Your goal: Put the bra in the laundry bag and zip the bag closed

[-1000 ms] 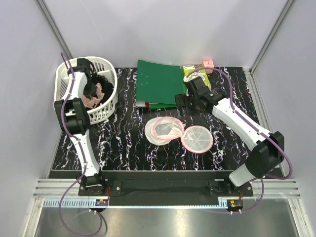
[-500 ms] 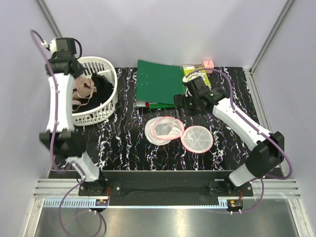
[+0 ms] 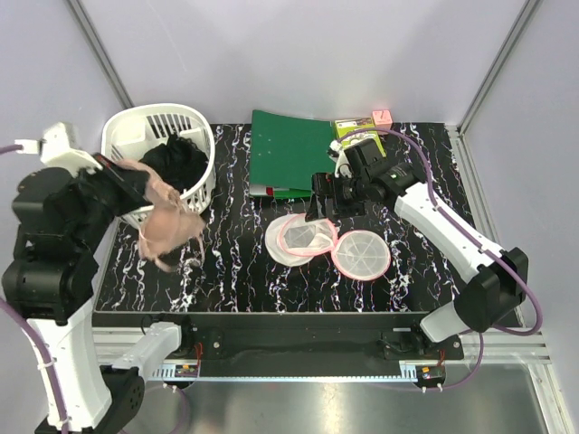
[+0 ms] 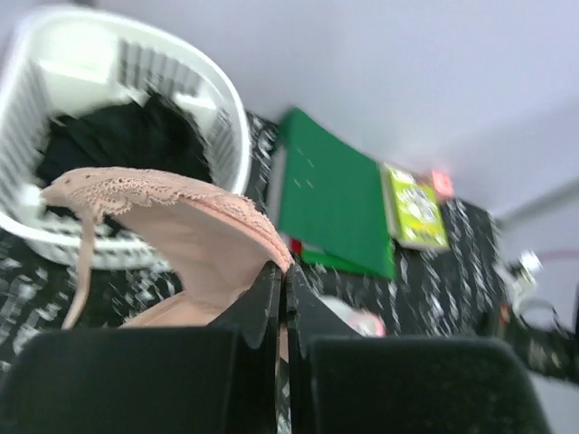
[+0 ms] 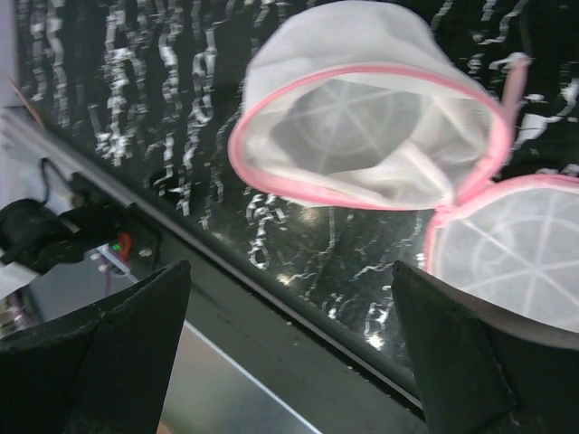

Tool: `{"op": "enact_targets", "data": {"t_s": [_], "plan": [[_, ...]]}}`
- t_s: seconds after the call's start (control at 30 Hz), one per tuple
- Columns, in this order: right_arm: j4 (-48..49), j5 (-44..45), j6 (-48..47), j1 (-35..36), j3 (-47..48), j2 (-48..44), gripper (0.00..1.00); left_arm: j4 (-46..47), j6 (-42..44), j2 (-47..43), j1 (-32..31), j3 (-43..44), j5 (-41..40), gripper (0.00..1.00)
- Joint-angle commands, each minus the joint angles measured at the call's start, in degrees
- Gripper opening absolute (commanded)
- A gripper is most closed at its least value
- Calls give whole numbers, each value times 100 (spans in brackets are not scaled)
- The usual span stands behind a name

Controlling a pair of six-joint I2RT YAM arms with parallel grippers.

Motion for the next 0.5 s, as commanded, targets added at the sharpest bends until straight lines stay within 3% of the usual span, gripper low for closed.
{"op": "enact_targets", "data": {"t_s": [0.0,0.27,0.47], "plan": [[472,-1103,187,-15,7,-386,100,-312,-422,-105,-1,-975,1418,0],[490,-1667,20,-15,-265,-535,100,13,-652,-238,-238,-3049,1718,0],[560,-1545,108,-15,-661,-720,100,1488,-1143,139,-607,-4579,1577,0]]}}
